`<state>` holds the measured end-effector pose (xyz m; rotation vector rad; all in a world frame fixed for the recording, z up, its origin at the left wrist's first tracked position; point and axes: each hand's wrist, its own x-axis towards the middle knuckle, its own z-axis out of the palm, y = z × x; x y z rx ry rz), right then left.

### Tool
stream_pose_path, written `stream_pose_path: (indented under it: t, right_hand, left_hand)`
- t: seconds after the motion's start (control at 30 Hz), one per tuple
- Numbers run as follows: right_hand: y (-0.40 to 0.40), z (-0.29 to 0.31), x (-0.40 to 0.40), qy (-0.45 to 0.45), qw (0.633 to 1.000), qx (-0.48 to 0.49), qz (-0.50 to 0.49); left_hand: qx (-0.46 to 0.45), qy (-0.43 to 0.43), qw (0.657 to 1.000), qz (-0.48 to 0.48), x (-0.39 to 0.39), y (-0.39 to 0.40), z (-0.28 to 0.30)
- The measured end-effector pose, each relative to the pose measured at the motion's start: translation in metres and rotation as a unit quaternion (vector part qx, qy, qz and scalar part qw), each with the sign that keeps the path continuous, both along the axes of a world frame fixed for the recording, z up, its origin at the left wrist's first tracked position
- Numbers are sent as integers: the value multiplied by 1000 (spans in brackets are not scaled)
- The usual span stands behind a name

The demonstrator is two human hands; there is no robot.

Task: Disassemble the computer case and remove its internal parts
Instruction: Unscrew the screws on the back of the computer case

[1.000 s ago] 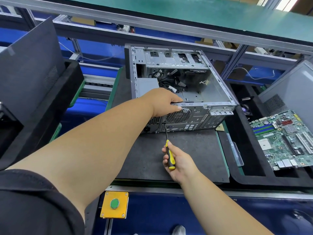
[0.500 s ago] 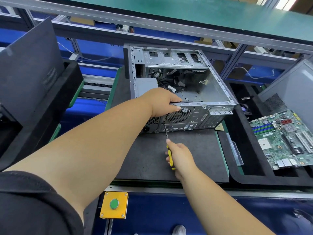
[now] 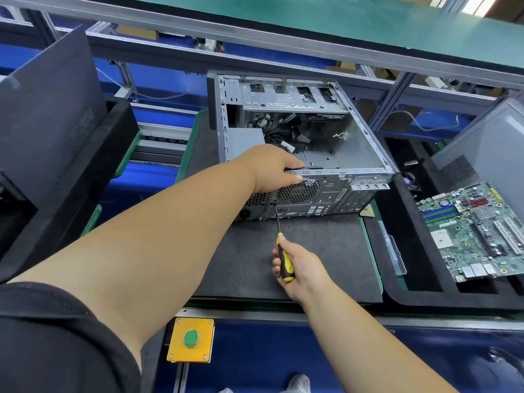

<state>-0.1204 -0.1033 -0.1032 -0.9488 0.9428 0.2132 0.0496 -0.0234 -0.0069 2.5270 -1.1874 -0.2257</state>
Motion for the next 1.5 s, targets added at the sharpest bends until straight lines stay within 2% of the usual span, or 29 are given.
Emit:
stream_pose_path:
  t: [0.13, 0.2, 0.23, 0.3, 0.33, 0.37, 0.4, 0.43, 0.5, 0.53, 0.6, 0.67, 0.77, 0.87, 1.1, 1.17, 1.27, 1.33, 1.4, 1.43, 1.47, 1.5]
  right_hand:
    - [0, 0, 3, -4, 991, -126, 37]
    - [-1, 3, 3, 0, 969, -240, 65]
    - [-2, 6, 4, 7, 944, -318, 89]
    - [-5, 9, 5, 18, 868, -469, 160]
    - [-7, 9, 5, 19, 839, -509, 191]
    - [-8, 10, 5, 20, 830, -514, 214]
    - [-7, 12, 5, 19, 847, -483, 222]
    - [-7, 13, 5, 17, 886, -414, 207]
    - [-7, 16, 5, 10, 971, -193, 141]
    - [-8, 16, 4, 0, 989, -94, 114]
    - [-12, 13, 1, -19, 996, 30, 79]
    - [-13, 9, -3, -18, 995, 87, 51]
    - [-9, 2, -6, -19, 993, 118, 10]
    - [-4, -3, -6, -19, 995, 96, -7]
    - [-4, -4, 0, -19, 998, -63, 9]
    - [-3, -2, -2, -23, 988, -146, 35]
    - [-1, 6, -3, -24, 934, -343, 95]
    - [0, 8, -3, -25, 860, -487, 150]
    - [0, 8, -3, -28, 790, -583, 186]
    - [-2, 7, -4, -33, 777, -597, 197]
    - [-3, 5, -3, -39, 785, -584, 205]
    - [-5, 5, -2, -43, 813, -542, 207]
  left_hand:
    - [1, -1, 1000, 3, 0, 0, 0]
    - [1, 0, 1000, 2, 0, 0, 0]
    - [1, 0, 1000, 2, 0, 0, 0]
    - [1, 1, 1000, 3, 0, 0, 0]
    - [0, 2, 1000, 4, 0, 0, 0]
    - [-1, 2, 1000, 5, 0, 0, 0]
    - [0, 1, 1000, 6, 0, 0, 0]
    - [1, 1, 1000, 6, 0, 0, 0]
    - [4, 0, 1000, 6, 0, 0, 0]
    - [4, -1, 1000, 6, 0, 0, -1]
    - [2, 1, 1000, 6, 0, 0, -1]
    - [2, 2, 1000, 7, 0, 0, 0]
    - [1, 4, 1000, 7, 0, 0, 0]
    - [3, 3, 1000, 5, 1, 0, -1]
    - [0, 3, 1000, 9, 1, 0, -2]
    - [3, 1, 1000, 8, 1, 0, -2]
    - [1, 0, 1000, 7, 1, 0, -1]
    - [-2, -1, 1000, 6, 1, 0, -1]
    - [-5, -1, 1000, 3, 1, 1, -1]
    - [-4, -2, 1000, 2, 0, 0, -1]
    - [-3, -2, 1000, 2, 0, 0, -1]
    - [-2, -3, 1000, 1, 0, 0, -1]
